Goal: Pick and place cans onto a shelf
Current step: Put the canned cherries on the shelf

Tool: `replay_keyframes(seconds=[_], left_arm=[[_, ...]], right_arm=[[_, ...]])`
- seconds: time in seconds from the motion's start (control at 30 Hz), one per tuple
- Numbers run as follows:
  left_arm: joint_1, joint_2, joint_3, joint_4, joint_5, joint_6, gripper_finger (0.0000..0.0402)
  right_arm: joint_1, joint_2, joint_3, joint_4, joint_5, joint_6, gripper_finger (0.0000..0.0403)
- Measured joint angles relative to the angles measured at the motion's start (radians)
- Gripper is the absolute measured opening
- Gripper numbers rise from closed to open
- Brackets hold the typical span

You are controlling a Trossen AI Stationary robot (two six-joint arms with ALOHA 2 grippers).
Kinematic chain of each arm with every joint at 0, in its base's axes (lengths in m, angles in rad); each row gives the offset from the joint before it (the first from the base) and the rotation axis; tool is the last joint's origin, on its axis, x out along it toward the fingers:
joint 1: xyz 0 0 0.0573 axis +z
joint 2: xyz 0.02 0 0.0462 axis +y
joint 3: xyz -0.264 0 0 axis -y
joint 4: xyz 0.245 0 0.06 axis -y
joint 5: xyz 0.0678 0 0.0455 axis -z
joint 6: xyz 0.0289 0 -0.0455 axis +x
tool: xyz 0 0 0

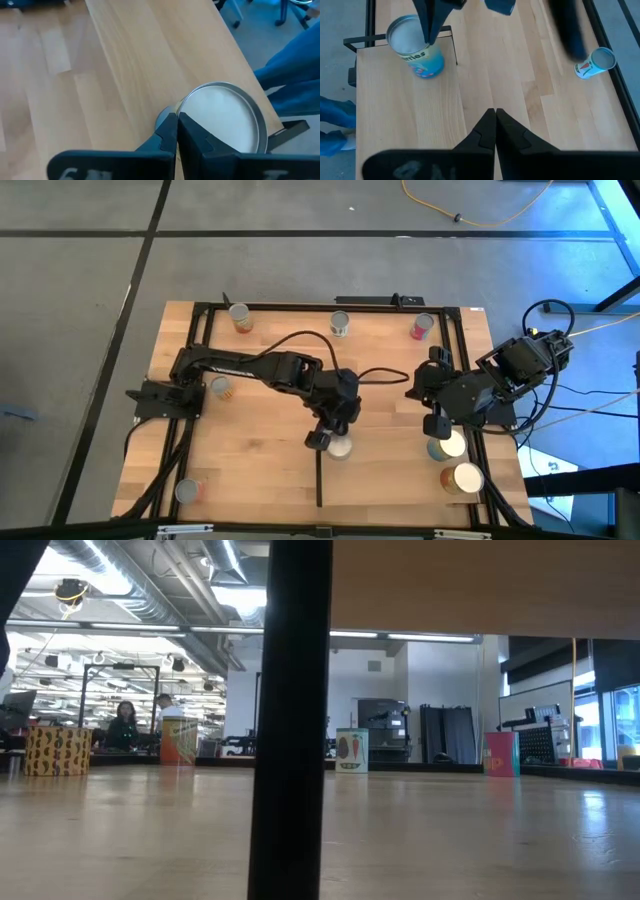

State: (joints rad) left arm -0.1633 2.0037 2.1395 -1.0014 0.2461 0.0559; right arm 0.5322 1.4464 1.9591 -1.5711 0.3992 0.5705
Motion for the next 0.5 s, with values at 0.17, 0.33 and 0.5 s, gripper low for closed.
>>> replay_keyframes(seconds=[0.17,0.33,0.5], left_arm=[[-0.01,0.0,0.0,0.0,-0.044,-0.026,0.0009],[-0.026,0.0,0.0,0.005,-0.112,-0.041,0.003],[-0.034,0.0,0.0,0.025,-0.112,-0.047,0.0047]], right_arm=[[0.0,0.0,0.0,0.0,0.0,0.0,0.0006],[0.0,0.0,0.0,0.0,0.0,0.0,0.0006],[0.0,0.0,0.0,0.0,0.0,0.0,0.0006]])
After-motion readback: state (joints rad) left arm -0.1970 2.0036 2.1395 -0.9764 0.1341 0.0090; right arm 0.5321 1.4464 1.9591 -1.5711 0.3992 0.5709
